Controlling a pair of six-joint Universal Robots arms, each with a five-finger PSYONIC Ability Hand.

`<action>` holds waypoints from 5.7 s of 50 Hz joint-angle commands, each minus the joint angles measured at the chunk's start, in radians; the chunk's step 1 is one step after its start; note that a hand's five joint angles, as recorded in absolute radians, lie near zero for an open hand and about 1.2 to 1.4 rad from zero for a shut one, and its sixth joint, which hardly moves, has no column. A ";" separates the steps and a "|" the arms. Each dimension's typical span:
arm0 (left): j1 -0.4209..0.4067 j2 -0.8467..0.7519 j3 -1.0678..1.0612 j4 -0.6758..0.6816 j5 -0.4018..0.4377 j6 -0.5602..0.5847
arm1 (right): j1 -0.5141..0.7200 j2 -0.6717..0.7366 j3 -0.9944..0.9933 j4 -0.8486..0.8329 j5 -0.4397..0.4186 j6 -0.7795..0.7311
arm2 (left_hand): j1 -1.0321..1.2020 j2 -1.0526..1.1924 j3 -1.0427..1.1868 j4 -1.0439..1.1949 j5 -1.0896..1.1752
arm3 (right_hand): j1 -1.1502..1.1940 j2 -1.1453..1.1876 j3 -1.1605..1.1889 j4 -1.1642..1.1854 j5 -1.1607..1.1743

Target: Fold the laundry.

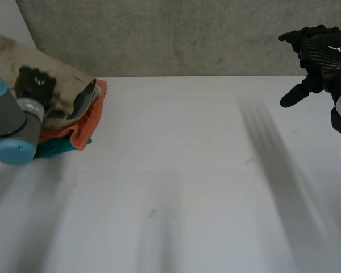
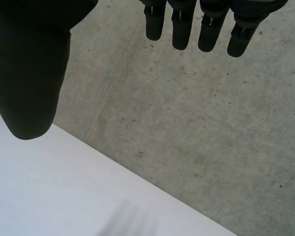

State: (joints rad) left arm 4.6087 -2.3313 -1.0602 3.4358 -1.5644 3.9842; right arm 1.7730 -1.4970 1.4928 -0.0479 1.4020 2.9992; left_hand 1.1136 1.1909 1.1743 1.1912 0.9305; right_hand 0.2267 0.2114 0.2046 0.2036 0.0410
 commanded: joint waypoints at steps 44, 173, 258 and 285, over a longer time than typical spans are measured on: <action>-0.412 0.612 -0.584 -0.099 -0.008 -0.574 | 0.126 0.096 -0.008 0.255 0.006 -0.217 | -0.909 -0.986 -0.970 -0.987 -0.900 | -0.052 -0.037 -0.030 -0.029 -0.041; -0.310 0.751 -0.439 -0.015 0.107 -0.548 | 0.218 0.116 -0.423 0.322 0.098 -0.454 | 0.283 0.205 0.222 0.205 0.291 | 1.170 1.185 1.192 1.193 1.181; -0.568 0.273 -0.623 0.129 0.184 -0.516 | 0.158 0.324 0.117 0.076 -0.024 -0.359 | -0.733 -0.810 -0.793 -0.810 -0.724 | 0.005 0.020 0.027 0.028 0.016; -0.279 0.242 -0.602 0.166 0.041 -0.289 | 0.126 0.320 0.300 -0.270 -0.035 -0.457 | 0.283 0.205 0.222 0.205 0.291 | 0.119 0.135 0.141 0.142 0.130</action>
State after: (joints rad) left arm 4.1921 -2.1520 -1.5734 3.5935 -1.6101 3.6334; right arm 1.9012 -1.1770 1.8146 -0.3249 1.3699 2.5421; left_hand 1.1552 1.1909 1.1874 1.1957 0.9788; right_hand 0.2320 0.2178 0.2164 0.2145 0.0511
